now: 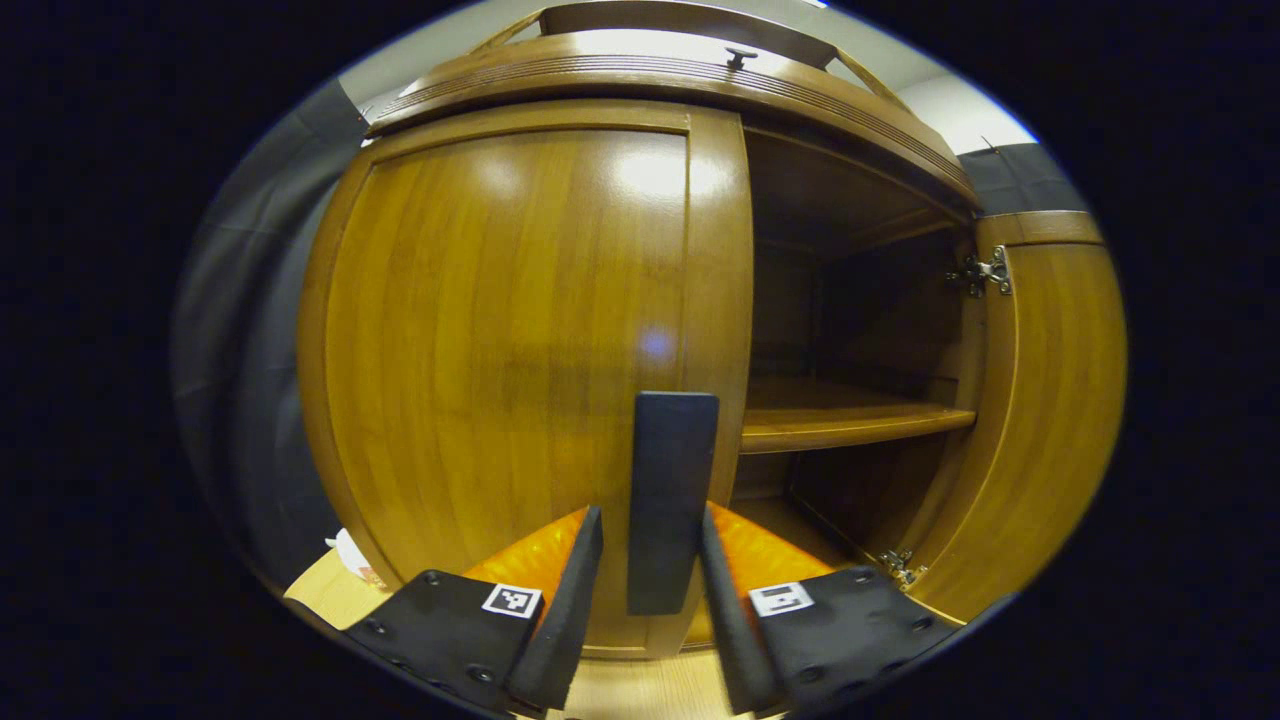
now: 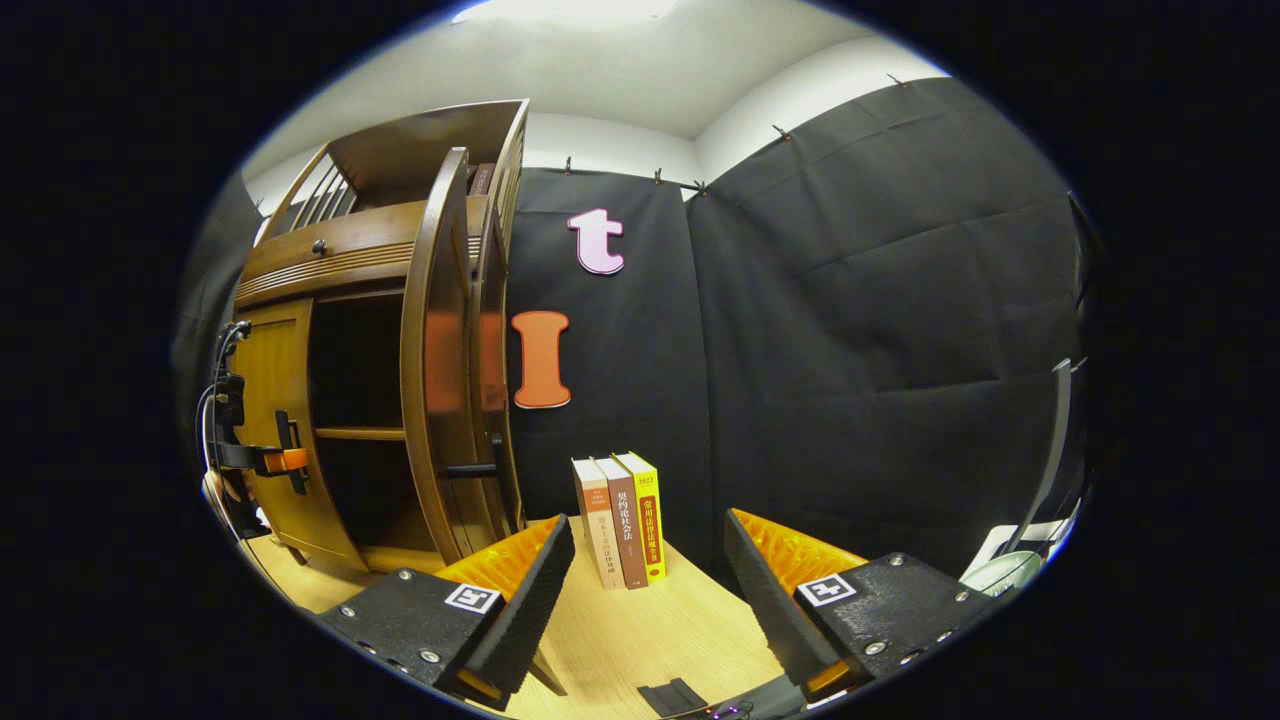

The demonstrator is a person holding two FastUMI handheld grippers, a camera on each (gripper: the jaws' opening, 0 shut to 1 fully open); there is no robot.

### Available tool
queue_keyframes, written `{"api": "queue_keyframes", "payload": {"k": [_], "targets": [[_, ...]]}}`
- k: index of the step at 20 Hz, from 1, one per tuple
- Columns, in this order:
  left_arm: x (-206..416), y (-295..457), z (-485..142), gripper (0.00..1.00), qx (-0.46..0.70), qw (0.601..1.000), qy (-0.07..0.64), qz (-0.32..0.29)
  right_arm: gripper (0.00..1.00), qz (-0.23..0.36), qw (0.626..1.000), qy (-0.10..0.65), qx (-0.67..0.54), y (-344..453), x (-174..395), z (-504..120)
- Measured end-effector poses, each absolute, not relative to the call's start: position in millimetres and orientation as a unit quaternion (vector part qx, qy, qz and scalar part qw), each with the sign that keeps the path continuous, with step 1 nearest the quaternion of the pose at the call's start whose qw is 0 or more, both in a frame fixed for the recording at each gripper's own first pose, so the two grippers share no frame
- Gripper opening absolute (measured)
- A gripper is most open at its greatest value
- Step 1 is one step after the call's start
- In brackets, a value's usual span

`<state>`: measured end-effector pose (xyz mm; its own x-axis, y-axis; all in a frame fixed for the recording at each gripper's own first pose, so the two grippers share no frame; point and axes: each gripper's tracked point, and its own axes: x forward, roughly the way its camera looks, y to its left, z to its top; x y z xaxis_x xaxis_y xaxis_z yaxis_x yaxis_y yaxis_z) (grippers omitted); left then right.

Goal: Open the right door of the double-door shoe cabinet with the right hand, and open the left door with the left hand.

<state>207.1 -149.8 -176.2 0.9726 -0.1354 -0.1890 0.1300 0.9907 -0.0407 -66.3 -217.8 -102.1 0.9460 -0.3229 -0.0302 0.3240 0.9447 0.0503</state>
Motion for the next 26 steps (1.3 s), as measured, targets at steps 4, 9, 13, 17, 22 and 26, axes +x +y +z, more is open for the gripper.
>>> {"api": "queue_keyframes", "payload": {"k": [4,9,13,17,22,26], "targets": [[203.5,-151.7,-176.1,0.43,0.008,0.993,0.096,-0.065,0.92,-0.160,0.987,0.014,0.025,-212.8,-67.0,-104.0],[189.4,-151.2,-179.9,0.31,-0.005,0.991,0.112,-0.080,0.92,-0.154,0.988,0.014,0.023,-204.8,-71.1,-99.4],[169.6,-148.2,-177.0,0.31,-0.005,0.990,0.109,-0.090,0.92,-0.143,0.989,0.014,0.019,-191.3,-76.6,-93.0],[148.3,-141.4,-173.5,0.34,-0.012,0.989,0.109,-0.102,0.92,-0.129,0.991,0.006,0.012,-171.1,-82.7,-79.0],[114.3,-127.9,-168.2,0.36,-0.013,0.987,0.108,-0.117,0.92,-0.103,0.995,-0.002,0.016,-138.6,-85.0,-66.9],[87.7,-110.0,-163.3,0.37,-0.012,0.987,0.104,-0.125,0.92,-0.078,0.997,-0.006,0.019,-107.5,-85.2,-62.0]]}}
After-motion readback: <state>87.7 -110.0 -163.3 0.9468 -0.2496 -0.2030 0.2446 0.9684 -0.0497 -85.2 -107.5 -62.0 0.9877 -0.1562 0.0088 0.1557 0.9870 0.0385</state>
